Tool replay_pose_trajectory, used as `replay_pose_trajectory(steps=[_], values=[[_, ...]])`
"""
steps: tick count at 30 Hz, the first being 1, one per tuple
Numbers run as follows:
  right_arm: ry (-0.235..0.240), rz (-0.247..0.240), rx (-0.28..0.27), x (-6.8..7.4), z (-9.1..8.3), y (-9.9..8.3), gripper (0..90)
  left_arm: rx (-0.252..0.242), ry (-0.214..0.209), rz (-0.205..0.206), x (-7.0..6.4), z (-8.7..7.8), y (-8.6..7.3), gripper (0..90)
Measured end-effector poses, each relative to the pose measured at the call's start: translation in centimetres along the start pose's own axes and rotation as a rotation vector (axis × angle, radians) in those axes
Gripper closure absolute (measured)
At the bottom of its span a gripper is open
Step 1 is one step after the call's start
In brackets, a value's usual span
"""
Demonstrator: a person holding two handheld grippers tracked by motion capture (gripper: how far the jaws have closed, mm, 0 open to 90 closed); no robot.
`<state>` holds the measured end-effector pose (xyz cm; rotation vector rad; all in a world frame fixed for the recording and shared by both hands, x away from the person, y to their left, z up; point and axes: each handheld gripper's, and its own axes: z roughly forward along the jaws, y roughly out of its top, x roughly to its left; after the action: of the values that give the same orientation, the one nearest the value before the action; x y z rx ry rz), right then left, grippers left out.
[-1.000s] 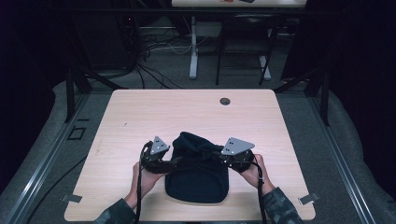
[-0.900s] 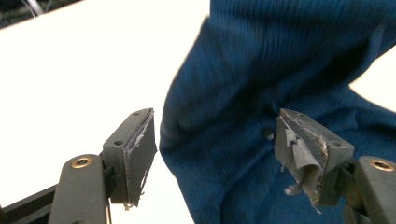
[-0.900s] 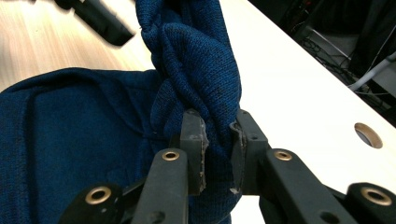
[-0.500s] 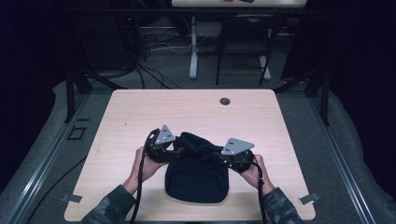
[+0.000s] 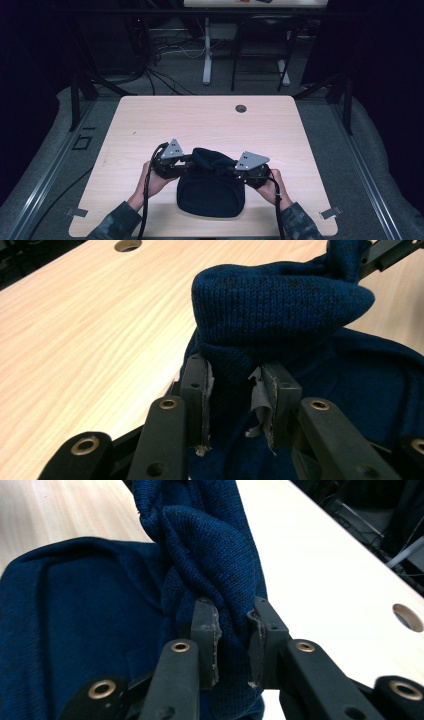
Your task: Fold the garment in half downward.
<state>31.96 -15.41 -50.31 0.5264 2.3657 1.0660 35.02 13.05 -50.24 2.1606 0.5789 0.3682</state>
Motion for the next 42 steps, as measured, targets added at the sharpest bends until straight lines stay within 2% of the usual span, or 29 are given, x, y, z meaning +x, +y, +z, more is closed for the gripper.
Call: replay_pose_trajectory(steps=[12,20,25,29,34,38,42], values=[[0.026,0.002,0.029,1.8,-0.5,-0.9,71.1,0.009,-0.056,-0.005,-1.5,-0.5,-2.0,67.0],[0.051,0.004,0.057,3.1,-0.7,-1.3,65.7,0.052,-0.115,-0.033,-2.0,-0.6,-3.7,64.4],[0.067,0.015,0.071,3.6,-1.5,-1.7,61.8,0.060,-0.132,-0.060,-2.0,-1.4,-4.9,61.7],[0.091,0.039,0.068,3.9,-2.3,-2.2,58.7,0.062,-0.122,-0.075,-1.7,-2.0,-5.6,59.8],[0.092,0.059,0.053,4.0,-3.5,-2.5,54.8,0.059,-0.104,-0.082,-1.5,-2.8,-5.9,58.3],[0.086,0.118,0.029,3.4,-4.0,-2.7,51.5,0.046,-0.084,-0.087,-1.3,-3.0,-5.7,55.9],[0.053,0.195,0.026,2.7,-3.3,-2.6,51.6,0.040,-0.064,-0.087,-1.5,-1.9,-4.6,50.0]])
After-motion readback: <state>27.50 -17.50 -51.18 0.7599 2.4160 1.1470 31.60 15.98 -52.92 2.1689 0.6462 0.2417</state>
